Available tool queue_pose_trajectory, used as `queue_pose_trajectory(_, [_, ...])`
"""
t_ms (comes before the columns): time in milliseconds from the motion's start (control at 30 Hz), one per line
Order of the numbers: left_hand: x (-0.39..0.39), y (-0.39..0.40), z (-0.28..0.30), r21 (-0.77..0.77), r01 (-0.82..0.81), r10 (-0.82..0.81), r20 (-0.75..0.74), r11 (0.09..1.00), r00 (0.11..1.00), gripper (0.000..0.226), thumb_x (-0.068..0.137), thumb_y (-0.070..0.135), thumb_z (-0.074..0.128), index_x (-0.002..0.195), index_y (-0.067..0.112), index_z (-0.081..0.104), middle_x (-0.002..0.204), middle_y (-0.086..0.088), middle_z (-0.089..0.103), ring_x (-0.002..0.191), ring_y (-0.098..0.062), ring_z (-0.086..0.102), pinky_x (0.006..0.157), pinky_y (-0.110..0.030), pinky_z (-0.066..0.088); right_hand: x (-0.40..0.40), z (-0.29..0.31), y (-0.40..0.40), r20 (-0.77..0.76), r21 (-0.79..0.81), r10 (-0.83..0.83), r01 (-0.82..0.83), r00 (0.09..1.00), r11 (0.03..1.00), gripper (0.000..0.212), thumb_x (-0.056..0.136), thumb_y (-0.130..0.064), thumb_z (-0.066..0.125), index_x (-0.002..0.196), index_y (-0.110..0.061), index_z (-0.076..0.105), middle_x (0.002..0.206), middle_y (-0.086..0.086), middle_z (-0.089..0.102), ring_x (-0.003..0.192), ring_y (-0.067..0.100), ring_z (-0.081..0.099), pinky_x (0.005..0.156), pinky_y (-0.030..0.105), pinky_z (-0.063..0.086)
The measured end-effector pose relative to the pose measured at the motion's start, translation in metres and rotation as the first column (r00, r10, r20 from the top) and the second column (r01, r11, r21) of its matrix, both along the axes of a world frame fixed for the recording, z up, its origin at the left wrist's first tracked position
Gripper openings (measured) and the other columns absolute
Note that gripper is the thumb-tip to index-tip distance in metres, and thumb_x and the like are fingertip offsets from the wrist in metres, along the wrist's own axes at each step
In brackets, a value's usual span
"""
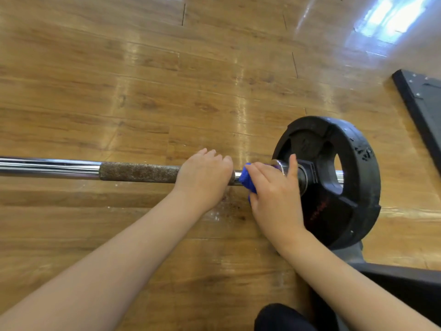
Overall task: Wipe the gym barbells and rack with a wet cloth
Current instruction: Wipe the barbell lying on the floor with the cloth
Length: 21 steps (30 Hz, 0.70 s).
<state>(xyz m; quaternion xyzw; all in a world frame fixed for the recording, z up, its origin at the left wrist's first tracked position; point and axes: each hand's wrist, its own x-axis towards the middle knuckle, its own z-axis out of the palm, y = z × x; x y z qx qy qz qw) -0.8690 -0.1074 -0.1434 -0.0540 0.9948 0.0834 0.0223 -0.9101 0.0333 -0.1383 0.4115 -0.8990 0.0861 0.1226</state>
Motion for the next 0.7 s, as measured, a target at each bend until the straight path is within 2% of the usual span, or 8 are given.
queue_pose_trajectory(100, [-0.001, -0.002, -0.002, 0.024, -0.012, 0.013, -0.009, 1.000, 1.000, 0.031, 0.088, 0.004, 0.042, 0.116, 0.006, 0.054, 0.117, -0.008, 0.063, 0.123, -0.025, 0.050, 0.107, -0.033, 0.029, 0.005, -0.005, -0.013, 0.016, -0.051, 0.066, -0.065, 0.998, 0.997, 0.044, 0.064, 0.006, 0.073, 0.106, -0.005, 0.067, 0.096, 0.005, 0.068, 0.087, 0.021, 0.065, 0.112, 0.049, 0.011])
queue_pose_trajectory(200, [0.001, -0.003, -0.005, 0.033, 0.000, 0.001, -0.045, 0.999, 0.999, 0.025, 0.071, -0.005, 0.057, 0.094, 0.000, 0.065, 0.090, -0.013, 0.070, 0.100, -0.031, 0.064, 0.094, -0.038, 0.045, -0.007, -0.004, 0.004, 0.021, -0.021, 0.057, -0.057, 0.998, 0.998, 0.050, 0.061, 0.004, 0.074, 0.109, -0.006, 0.067, 0.102, 0.006, 0.068, 0.093, 0.022, 0.065, 0.112, 0.049, 0.016])
queue_pose_trajectory(267, [0.002, -0.003, -0.004, 0.047, 0.000, 0.003, -0.059, 0.999, 0.998, 0.025, 0.062, -0.009, 0.059, 0.086, -0.001, 0.065, 0.080, -0.013, 0.069, 0.090, -0.032, 0.067, 0.087, -0.039, 0.050, -0.006, 0.003, 0.015, 0.042, -0.079, 0.069, -0.066, 0.997, 0.995, 0.040, 0.066, 0.004, 0.068, 0.106, -0.005, 0.068, 0.100, 0.008, 0.069, 0.094, 0.021, 0.062, 0.110, 0.048, 0.024])
queue_pose_trajectory(400, [0.001, 0.000, 0.000, 0.024, 0.017, -0.017, -0.013, 1.000, 1.000, 0.038, 0.080, -0.005, 0.045, 0.114, 0.006, 0.056, 0.114, -0.007, 0.064, 0.119, -0.024, 0.052, 0.106, -0.033, 0.033, -0.004, 0.041, 0.036, 0.022, -0.316, 0.041, -0.032, 0.999, 0.948, 0.034, 0.080, 0.001, 0.046, 0.106, 0.000, 0.067, 0.103, 0.011, 0.066, 0.100, 0.022, 0.056, 0.107, 0.042, 0.035])
queue_pose_trajectory(467, [-0.001, -0.001, 0.000, 0.013, 0.012, -0.012, -0.011, 1.000, 1.000, 0.038, 0.082, -0.004, 0.042, 0.116, 0.008, 0.054, 0.117, -0.005, 0.062, 0.121, -0.022, 0.049, 0.107, -0.031, 0.031, -0.006, 0.049, 0.040, -0.061, -0.262, -0.046, 0.029, 0.997, 0.965, 0.037, 0.079, 0.004, 0.049, 0.113, 0.001, 0.065, 0.112, 0.013, 0.064, 0.110, 0.026, 0.053, 0.110, 0.048, 0.028])
queue_pose_trajectory(533, [-0.001, -0.002, -0.001, 0.013, 0.009, -0.009, -0.014, 1.000, 1.000, 0.037, 0.083, -0.003, 0.043, 0.116, 0.010, 0.053, 0.118, -0.004, 0.062, 0.122, -0.021, 0.048, 0.109, -0.031, 0.028, -0.006, 0.035, 0.034, -0.084, -0.109, -0.138, 0.129, 0.987, 0.986, 0.046, 0.075, 0.009, 0.059, 0.121, 0.002, 0.059, 0.124, 0.015, 0.059, 0.122, 0.028, 0.047, 0.111, 0.051, 0.022])
queue_pose_trajectory(600, [0.000, -0.001, 0.000, 0.008, 0.008, -0.008, -0.016, 1.000, 1.000, 0.036, 0.084, -0.001, 0.043, 0.117, 0.011, 0.052, 0.120, -0.003, 0.061, 0.125, -0.020, 0.047, 0.110, -0.030, 0.025, -0.003, 0.013, 0.029, -0.006, 0.001, -0.208, 0.208, 0.978, 0.978, 0.059, 0.073, 0.009, 0.068, 0.129, 0.004, 0.051, 0.131, 0.018, 0.053, 0.127, 0.031, 0.044, 0.111, 0.050, 0.027])
queue_pose_trajectory(700, [0.001, 0.001, 0.004, 0.002, 0.002, -0.002, 0.009, 1.000, 1.000, 0.037, 0.086, 0.002, 0.046, 0.122, 0.011, 0.050, 0.125, -0.003, 0.058, 0.127, -0.019, 0.044, 0.112, -0.029, 0.021, 0.002, 0.001, 0.035, 0.058, 0.047, -0.229, 0.227, 0.972, 0.973, 0.066, 0.073, 0.009, 0.070, 0.134, 0.007, 0.045, 0.132, 0.021, 0.051, 0.126, 0.031, 0.044, 0.110, 0.047, 0.030])
